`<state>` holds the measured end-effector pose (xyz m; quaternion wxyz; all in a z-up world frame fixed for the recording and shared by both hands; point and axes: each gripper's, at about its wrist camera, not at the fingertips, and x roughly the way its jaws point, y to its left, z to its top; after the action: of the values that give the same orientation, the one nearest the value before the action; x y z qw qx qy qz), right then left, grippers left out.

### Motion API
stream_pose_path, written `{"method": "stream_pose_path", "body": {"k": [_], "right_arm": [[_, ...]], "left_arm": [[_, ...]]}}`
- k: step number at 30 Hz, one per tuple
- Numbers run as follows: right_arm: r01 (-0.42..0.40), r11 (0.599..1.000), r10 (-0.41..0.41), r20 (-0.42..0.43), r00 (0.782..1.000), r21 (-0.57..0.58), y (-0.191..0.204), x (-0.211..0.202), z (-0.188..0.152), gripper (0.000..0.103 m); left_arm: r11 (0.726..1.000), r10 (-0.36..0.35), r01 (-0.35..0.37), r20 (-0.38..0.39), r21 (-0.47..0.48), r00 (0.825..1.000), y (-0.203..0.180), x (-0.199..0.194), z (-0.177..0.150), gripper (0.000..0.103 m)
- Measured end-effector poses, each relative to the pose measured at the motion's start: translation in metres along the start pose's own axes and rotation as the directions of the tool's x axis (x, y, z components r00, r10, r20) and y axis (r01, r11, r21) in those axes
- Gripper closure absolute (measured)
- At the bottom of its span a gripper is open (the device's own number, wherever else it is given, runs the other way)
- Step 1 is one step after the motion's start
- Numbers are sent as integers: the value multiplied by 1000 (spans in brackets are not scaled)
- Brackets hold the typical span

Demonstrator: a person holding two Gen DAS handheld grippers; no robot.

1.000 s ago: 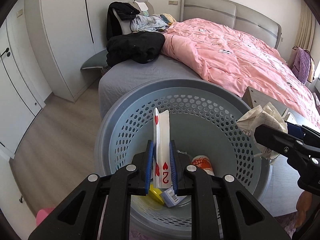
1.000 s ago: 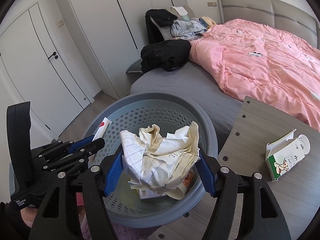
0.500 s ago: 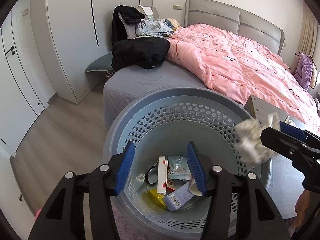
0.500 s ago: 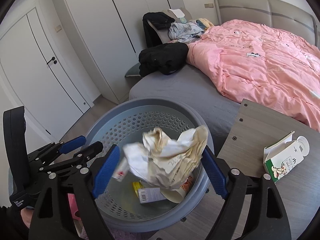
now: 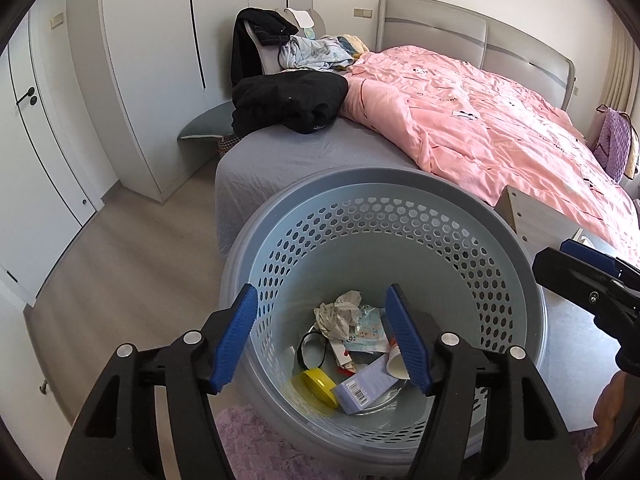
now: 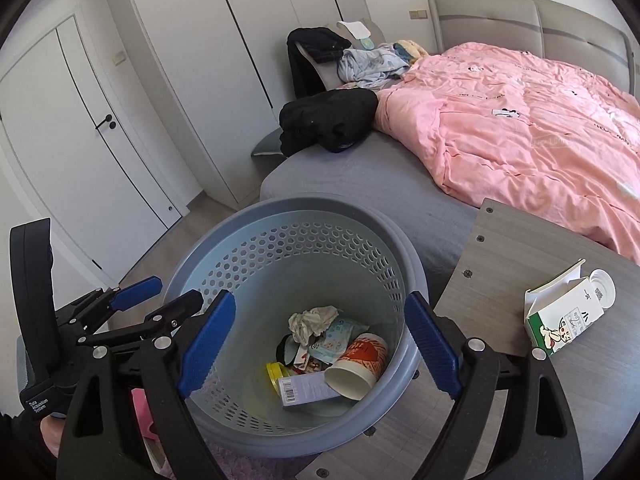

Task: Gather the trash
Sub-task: 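Withdraw both open tools from the basket back over the table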

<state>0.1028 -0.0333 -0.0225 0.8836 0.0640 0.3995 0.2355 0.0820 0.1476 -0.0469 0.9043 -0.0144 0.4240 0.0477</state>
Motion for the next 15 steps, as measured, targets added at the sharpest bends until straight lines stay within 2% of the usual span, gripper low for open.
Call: {"method": "stream_pose_path", "body": {"k": [15], "right_arm": [[3,1000,-3,-4,1000,13,-2,-5,-8,18]], "left_arm": [[1000,-15,15,-1,-7,1000,-3,-10,-8,37]]}}
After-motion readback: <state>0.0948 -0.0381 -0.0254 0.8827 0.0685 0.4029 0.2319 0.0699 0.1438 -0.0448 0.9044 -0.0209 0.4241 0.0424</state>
